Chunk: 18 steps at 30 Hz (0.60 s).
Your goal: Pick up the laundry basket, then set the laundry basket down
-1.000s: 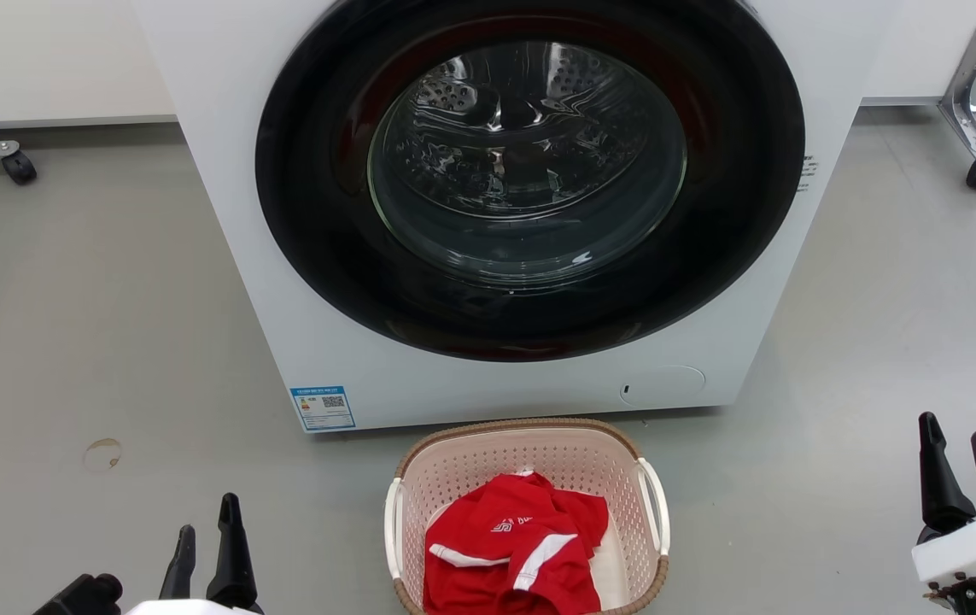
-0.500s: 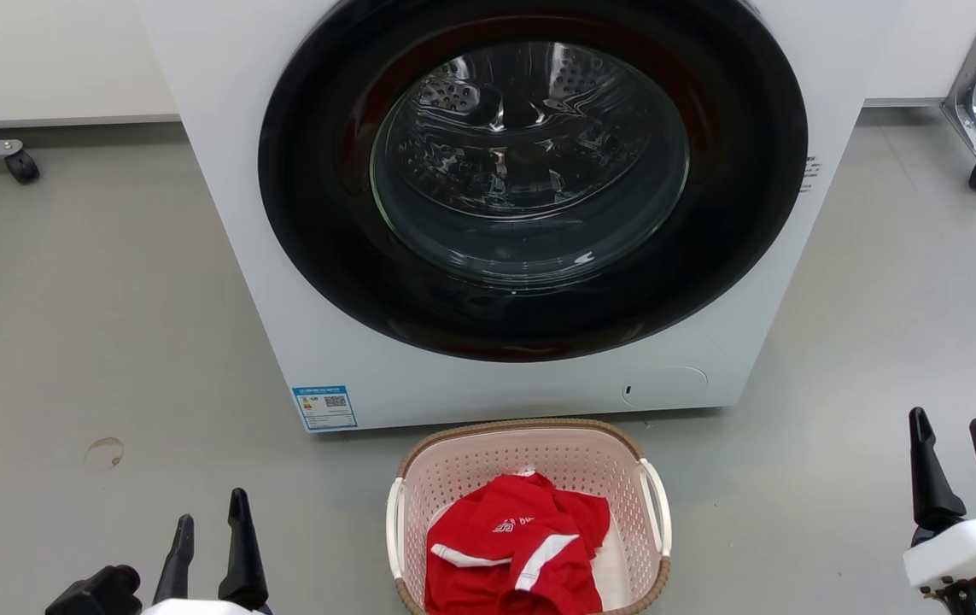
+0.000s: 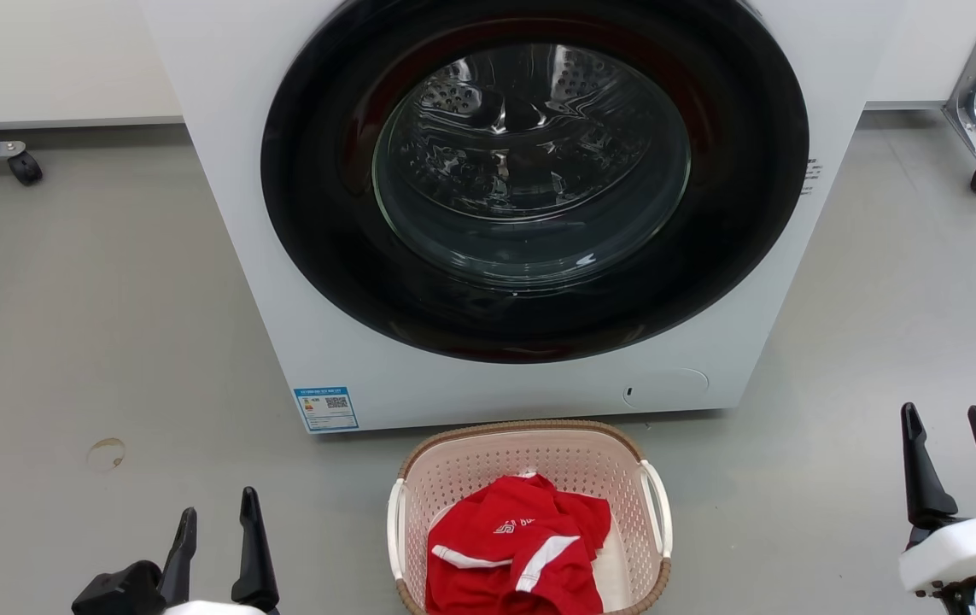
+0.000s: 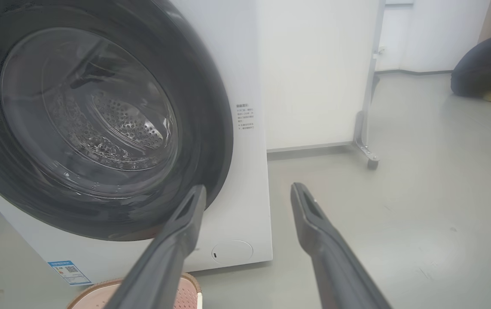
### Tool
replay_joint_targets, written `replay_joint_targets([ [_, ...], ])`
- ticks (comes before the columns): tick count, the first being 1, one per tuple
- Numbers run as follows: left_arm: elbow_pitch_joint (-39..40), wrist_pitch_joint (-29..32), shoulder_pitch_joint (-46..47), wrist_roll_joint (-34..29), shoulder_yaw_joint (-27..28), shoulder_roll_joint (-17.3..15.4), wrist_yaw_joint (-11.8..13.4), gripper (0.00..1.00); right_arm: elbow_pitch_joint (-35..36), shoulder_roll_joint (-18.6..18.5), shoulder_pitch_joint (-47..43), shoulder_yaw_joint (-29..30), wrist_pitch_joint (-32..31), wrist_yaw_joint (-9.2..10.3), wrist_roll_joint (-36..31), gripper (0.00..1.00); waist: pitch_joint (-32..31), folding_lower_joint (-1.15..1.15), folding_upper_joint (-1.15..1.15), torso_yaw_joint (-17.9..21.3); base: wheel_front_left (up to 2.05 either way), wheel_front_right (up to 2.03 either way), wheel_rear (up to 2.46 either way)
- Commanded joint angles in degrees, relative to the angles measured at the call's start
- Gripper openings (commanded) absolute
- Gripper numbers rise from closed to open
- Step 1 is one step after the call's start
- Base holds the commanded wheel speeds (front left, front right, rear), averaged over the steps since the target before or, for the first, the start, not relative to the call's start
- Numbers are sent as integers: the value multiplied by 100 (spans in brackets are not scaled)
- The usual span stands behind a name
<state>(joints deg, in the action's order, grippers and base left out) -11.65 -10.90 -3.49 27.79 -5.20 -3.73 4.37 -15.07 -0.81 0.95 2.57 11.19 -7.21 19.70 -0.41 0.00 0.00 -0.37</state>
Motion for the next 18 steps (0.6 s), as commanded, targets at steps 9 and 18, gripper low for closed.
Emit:
replay_joint_targets([
  [9,166,-87,50,-701,-58,-162,124,100,224,-189,279,-168,251,-25,-764,100,-16,0,0,4,0,0,0],
  [18,250,68,34,-1135,-214,-258,176,100,225,-207,286,-246,381,-28,-1243,100,-68,0,0,-19,0,0,0],
])
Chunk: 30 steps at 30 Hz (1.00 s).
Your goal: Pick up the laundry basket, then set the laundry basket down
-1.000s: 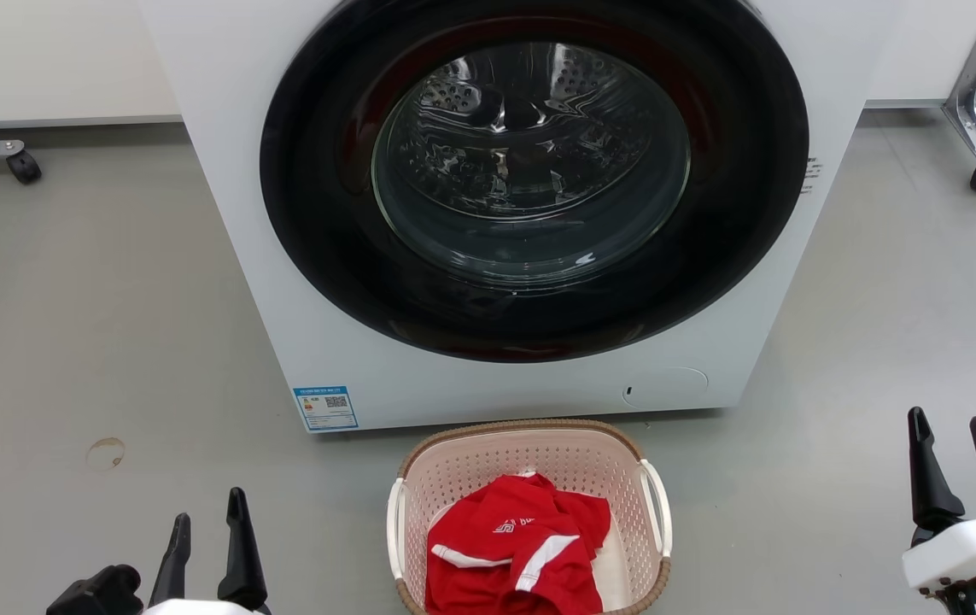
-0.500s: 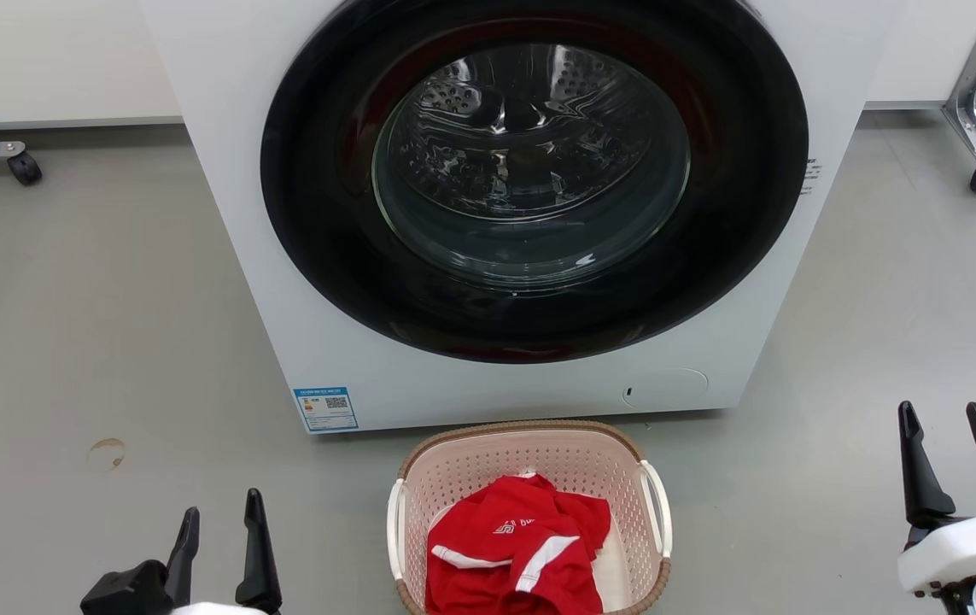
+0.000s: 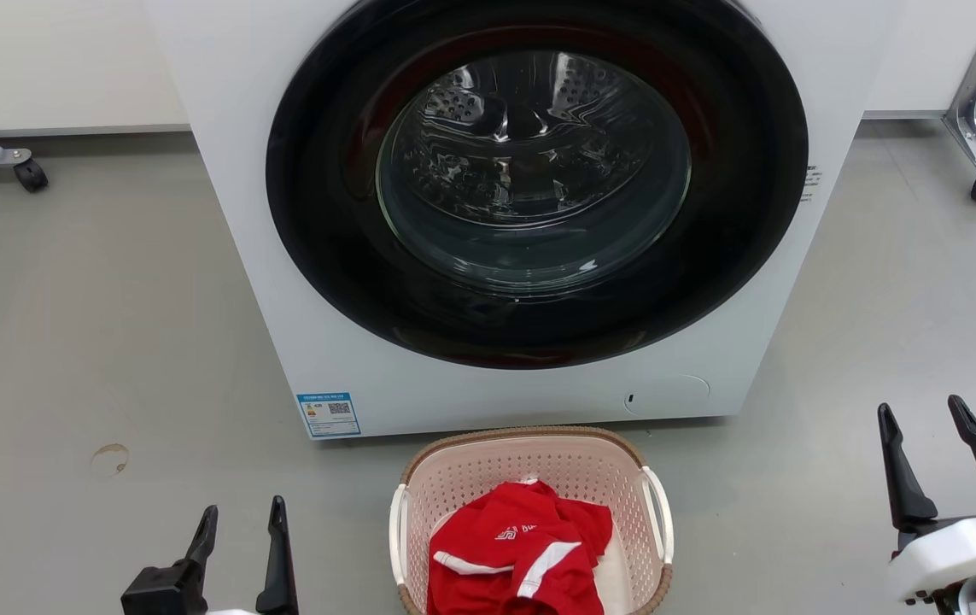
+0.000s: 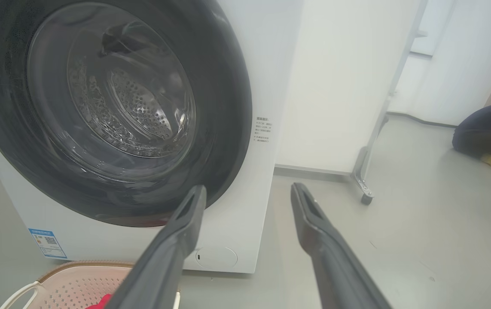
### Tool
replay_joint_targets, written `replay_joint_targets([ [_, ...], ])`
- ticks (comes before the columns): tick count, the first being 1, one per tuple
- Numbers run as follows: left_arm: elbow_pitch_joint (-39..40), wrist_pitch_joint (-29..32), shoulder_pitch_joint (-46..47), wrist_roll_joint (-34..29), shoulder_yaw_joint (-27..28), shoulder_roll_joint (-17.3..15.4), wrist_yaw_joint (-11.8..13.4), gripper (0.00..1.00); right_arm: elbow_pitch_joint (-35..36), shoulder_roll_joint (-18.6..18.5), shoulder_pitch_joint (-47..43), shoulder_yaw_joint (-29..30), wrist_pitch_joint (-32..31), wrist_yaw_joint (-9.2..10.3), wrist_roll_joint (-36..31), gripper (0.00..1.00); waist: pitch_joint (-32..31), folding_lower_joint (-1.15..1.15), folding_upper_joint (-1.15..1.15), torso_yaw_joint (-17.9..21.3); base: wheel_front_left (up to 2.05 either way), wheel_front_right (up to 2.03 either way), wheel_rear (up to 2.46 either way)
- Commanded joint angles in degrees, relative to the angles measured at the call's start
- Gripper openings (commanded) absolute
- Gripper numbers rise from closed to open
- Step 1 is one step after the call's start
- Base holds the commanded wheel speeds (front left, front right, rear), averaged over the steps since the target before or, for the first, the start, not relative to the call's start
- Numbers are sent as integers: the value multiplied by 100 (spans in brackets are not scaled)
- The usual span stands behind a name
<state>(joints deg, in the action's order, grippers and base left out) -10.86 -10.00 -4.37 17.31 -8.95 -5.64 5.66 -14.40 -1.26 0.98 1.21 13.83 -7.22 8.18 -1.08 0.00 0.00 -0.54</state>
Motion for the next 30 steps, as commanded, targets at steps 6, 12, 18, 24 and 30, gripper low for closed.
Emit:
replay_joint_targets([
  [6,259,117,108,-55,135,-108,62,100,122,-162,273,-133,117,-26,-55,100,-47,0,0,-16,0,0,0],
  [12,349,194,46,-34,120,-131,108,100,95,-162,256,-168,117,-26,-33,100,-75,0,0,-16,0,0,0],
  [18,406,264,7,-10,101,-144,150,100,8,-162,250,-167,117,-26,1,100,-77,0,0,-20,0,0,0],
  [24,421,403,-22,32,51,-144,169,100,-258,-162,280,-199,116,-26,81,100,-47,0,0,-21,0,0,0],
  [30,419,550,38,80,-24,-138,147,100,-382,-162,332,-290,82,-26,134,100,135,0,0,-56,0,0,0],
])
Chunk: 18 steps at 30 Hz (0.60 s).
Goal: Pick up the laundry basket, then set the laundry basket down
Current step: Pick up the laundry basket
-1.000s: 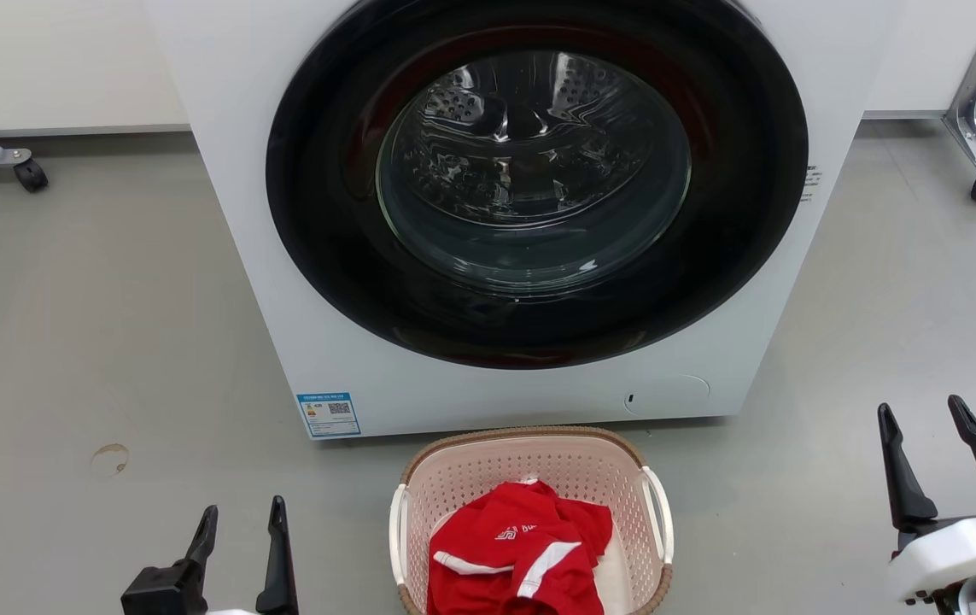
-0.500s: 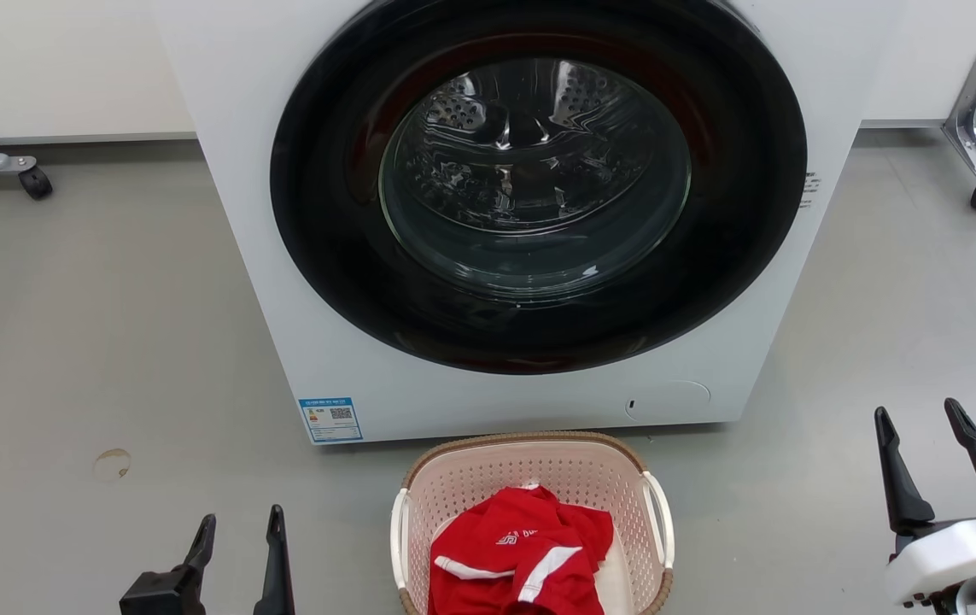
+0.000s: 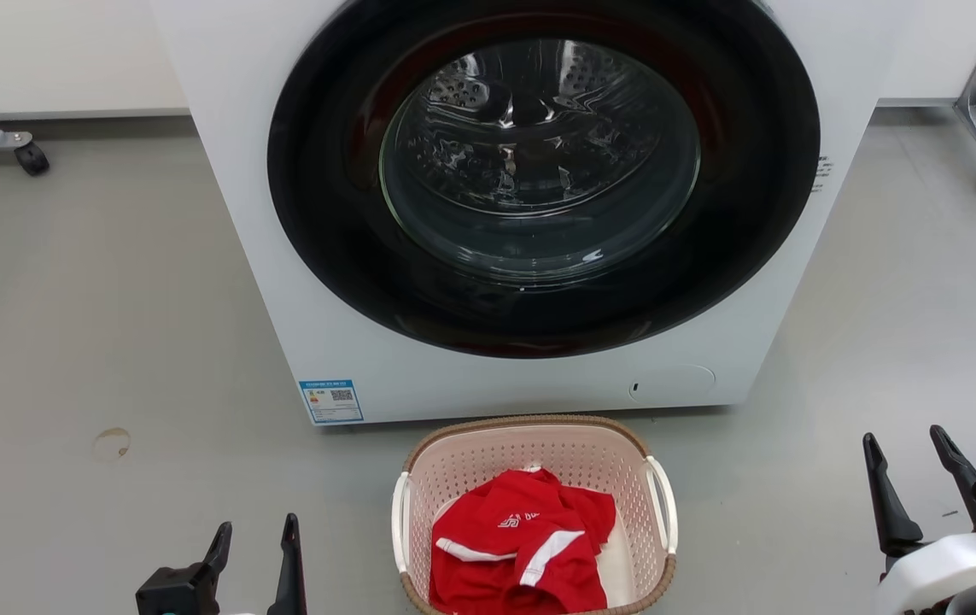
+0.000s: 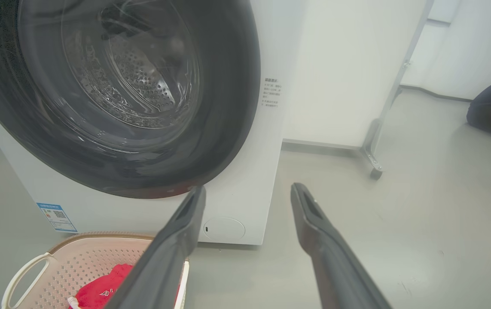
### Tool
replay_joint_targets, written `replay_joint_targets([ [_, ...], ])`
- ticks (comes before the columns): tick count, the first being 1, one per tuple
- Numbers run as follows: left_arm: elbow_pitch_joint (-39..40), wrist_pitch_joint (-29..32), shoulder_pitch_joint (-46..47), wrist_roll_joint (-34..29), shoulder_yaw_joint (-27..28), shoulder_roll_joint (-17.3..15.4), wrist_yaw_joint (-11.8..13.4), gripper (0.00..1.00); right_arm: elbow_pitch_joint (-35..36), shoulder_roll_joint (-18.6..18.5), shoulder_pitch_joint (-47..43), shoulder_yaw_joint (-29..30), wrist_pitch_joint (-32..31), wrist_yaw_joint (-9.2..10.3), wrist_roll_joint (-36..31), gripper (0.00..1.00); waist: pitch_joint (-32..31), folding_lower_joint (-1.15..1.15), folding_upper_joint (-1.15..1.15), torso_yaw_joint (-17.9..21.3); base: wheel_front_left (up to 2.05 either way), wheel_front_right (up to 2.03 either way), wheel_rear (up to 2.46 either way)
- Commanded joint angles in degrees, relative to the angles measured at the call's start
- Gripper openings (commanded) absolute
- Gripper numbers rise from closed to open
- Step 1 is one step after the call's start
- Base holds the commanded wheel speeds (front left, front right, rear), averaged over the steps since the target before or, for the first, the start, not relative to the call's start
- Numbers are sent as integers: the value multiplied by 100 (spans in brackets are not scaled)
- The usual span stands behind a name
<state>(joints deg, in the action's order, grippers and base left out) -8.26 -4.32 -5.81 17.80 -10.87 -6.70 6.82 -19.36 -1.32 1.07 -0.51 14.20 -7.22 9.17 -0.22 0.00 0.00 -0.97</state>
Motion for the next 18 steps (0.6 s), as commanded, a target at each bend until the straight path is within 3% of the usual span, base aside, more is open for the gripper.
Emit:
replay_joint_targets([
  [1,153,-14,214,34,160,-36,25,100,108,-155,339,-132,42,-26,41,100,114,0,0,-22,0,0,0],
  [18,-596,-333,1358,170,-25,115,-202,100,54,-184,963,-158,43,-26,196,100,1747,0,0,-175,0,0,0],
])
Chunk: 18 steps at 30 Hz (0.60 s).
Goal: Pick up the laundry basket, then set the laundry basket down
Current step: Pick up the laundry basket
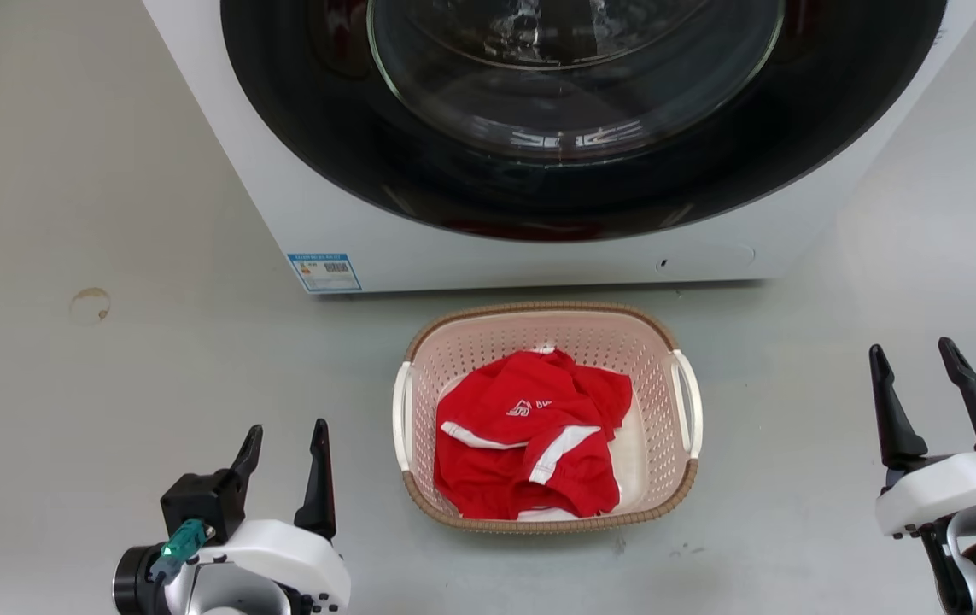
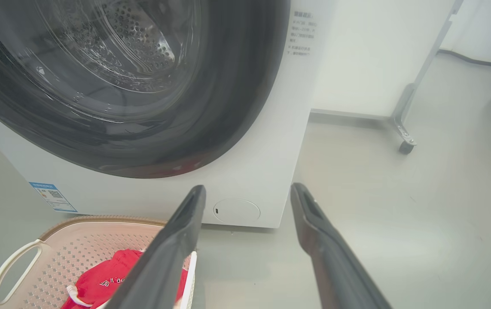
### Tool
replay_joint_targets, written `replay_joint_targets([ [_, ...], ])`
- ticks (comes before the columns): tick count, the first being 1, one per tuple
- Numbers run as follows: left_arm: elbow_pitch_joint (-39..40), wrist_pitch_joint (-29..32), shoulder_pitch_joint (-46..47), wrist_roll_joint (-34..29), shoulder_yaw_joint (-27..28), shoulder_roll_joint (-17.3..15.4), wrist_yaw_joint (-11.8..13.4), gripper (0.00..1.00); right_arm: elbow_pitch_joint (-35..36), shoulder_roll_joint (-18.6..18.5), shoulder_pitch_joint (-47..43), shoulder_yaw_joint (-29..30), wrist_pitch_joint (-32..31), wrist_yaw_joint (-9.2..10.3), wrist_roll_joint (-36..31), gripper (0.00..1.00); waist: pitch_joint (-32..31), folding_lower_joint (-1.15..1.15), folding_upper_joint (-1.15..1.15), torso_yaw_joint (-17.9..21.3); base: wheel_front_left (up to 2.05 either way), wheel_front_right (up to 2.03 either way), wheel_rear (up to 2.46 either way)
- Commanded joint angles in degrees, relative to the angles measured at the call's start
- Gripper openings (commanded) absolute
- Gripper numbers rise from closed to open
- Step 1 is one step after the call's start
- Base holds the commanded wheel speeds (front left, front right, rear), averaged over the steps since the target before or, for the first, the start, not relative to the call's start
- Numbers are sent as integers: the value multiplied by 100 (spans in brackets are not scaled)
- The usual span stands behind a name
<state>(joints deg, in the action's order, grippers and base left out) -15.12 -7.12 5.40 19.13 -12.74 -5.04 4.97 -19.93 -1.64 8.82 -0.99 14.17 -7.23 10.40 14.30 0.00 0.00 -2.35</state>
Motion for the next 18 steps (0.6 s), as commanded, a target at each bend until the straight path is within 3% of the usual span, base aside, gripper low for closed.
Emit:
replay_joint_targets([
  [1,30,-84,311,47,148,-36,-29,100,111,-161,224,-114,50,-25,109,100,405,0,0,-41,0,0,0],
  [18,-1189,-566,1667,533,-85,178,-356,100,-10,-430,793,-512,80,-25,771,100,2171,0,0,-266,0,0,0],
])
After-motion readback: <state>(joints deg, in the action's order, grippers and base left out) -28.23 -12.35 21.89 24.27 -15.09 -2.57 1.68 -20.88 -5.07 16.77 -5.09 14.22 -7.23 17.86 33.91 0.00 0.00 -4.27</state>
